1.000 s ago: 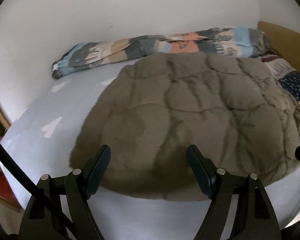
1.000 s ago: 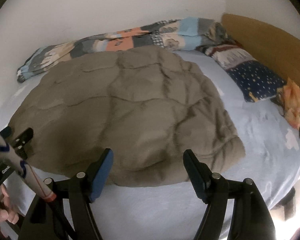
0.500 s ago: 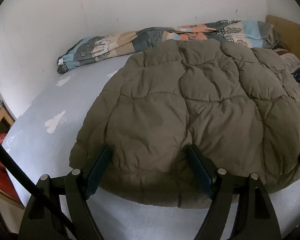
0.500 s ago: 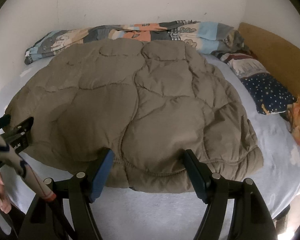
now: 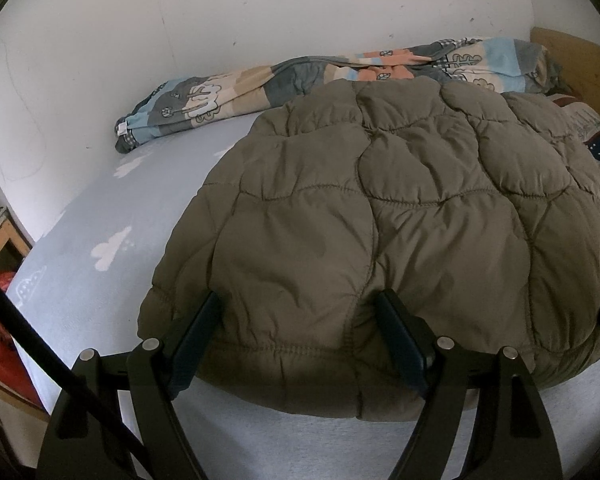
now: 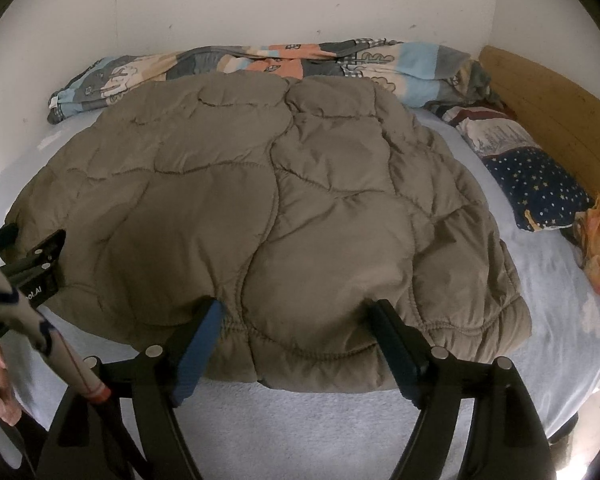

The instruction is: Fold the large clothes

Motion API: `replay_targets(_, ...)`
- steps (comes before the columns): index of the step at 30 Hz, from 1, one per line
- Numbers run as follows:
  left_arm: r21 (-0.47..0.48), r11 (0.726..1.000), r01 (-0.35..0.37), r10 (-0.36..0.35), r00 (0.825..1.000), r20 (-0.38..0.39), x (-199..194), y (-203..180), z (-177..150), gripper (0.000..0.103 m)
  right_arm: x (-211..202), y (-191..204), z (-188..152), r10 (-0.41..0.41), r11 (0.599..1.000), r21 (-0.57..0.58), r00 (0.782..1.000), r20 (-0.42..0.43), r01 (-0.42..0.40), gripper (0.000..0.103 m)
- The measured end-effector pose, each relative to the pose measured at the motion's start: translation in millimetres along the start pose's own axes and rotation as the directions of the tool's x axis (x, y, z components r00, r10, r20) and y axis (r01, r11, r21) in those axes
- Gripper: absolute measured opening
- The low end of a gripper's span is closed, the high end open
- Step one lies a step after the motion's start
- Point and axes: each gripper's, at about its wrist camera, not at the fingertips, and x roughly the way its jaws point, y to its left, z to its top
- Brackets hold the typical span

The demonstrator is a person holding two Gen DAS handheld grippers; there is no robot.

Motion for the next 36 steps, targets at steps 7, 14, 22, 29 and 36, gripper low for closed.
replay_targets(7,0.002,1.000,-0.002,0.002,1.000,0.001,1,0,0,0.080,1,1,-2,-0.008,1.000,-0.011,1.000,-0.001,0.008,0.083)
replay_targets(14,0.010,1.000,-0.010,0.010,1.000,0.006,-1,-1,1,0.080,1,0,-3,-0.009,1.000,-0.020,1.000,0.003,0.009,0.084)
replay_targets(22,0.013,1.000,-0.018,0.017,1.000,0.026,-11,0,4,0.080,-7,-1,-2,-0.007,1.000,-0.003,1.000,0.022,0.007,0.084)
replay_targets(29,0.019,1.000,-0.008,0.007,0.998,0.056,-23,-1,9,0.080,-22,-8,1,-0.010,0.999,0.032,0.998,0.061,0.008,0.084)
replay_targets(36,0.031,1.000,0.004,-0.007,0.995,0.098,-41,-5,10,0.080,-36,-9,1,-0.014,0.999,0.044,0.996,0.088,0.010,0.084)
